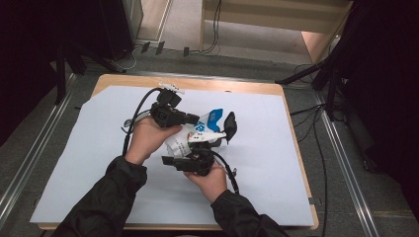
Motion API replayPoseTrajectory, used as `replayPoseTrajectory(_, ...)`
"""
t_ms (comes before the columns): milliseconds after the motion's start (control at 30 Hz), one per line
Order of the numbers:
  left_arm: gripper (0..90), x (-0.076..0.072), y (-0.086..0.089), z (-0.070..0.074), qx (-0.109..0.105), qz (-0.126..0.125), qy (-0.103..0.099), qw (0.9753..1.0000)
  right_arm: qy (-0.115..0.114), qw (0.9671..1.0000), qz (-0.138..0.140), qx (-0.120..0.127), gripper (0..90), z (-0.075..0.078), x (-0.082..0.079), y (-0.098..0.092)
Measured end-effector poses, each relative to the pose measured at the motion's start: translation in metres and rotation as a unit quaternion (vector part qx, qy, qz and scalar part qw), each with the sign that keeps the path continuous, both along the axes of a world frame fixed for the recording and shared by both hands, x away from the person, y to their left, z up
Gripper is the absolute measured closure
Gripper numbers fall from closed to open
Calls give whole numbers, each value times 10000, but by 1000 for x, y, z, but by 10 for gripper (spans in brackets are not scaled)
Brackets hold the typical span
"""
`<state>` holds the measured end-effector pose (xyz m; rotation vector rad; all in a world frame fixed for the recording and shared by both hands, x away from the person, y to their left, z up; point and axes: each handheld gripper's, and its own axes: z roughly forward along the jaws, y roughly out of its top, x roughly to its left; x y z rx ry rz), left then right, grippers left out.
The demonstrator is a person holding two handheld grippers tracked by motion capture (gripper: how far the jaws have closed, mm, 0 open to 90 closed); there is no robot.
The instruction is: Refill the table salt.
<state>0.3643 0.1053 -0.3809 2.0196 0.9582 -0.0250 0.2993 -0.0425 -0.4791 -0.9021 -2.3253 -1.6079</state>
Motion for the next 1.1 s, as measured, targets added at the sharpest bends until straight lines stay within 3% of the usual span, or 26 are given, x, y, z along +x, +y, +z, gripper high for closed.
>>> replayPoseTrajectory(433,900,1,0,0,-20,-14,47,10000,-250,9995,44,-182,642,1,-1,0)
replayPoseTrajectory(1100,900,1,1,2,-72,41,-47,10000,53,9998,66,174,665,2,0,-2)
